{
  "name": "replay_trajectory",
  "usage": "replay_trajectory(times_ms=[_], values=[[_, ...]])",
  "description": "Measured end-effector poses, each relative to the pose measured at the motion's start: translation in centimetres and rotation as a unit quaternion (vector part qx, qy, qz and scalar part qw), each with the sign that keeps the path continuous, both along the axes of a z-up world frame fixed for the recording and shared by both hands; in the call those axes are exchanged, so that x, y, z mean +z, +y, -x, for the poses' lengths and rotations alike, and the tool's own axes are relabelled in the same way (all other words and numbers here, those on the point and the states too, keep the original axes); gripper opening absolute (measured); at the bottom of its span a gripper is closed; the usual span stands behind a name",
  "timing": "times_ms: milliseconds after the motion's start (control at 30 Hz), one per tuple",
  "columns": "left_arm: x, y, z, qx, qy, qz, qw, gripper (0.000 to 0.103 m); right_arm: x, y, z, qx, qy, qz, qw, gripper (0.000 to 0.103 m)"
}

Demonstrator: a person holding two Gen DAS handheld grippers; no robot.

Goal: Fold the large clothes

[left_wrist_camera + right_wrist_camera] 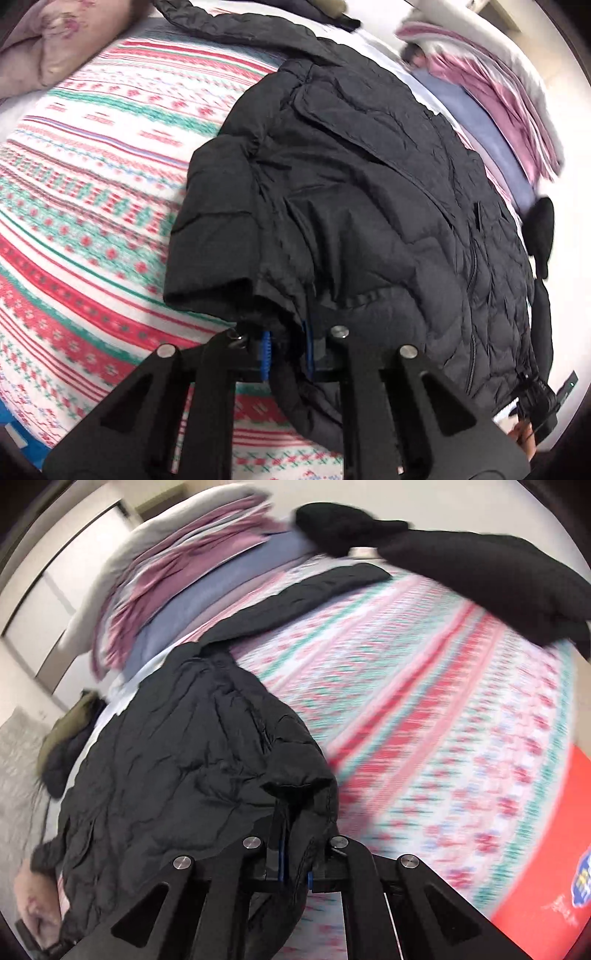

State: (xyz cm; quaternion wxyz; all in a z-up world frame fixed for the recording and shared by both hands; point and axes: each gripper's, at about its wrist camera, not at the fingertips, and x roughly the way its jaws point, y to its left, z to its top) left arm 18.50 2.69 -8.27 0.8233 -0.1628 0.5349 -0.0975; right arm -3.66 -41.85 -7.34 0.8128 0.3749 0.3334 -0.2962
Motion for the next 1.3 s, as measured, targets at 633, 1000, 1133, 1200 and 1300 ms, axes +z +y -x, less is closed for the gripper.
replay_trajectory(times_ms=[633,1000,1133,1200,1300], values=[[15.5,-1.5,-0.1,0.018,-0.11,0.022,0.9935,0.085,2.1,-16.6,-1.5,0.028,-0.144,-0.145,0.979,0.065],[6.9,-9.2,-6.5,-0.027,-0.093,0.014,0.9952,0.099,-4.6,-30.9,-7.5,-0.116,-0.158,-0.203,0.959,0.065],[5.0,-9.3,-7.0,-0.042,-0.079,-0.021,0.9957,0.099,-5.5,-35.2,-9.2,-0.165,-0.191,-0.204,0.946,0.065],[4.6,-9.2,-7.0,-0.041,-0.084,-0.047,0.9945,0.099,-5.4,-36.4,-10.6,-0.18,-0.185,-0.192,0.947,0.064],[3.7,-9.1,-7.2,-0.035,-0.077,-0.064,0.9943,0.099,-4.9,-37.1,-13.2,-0.181,-0.144,-0.156,0.96,0.036]])
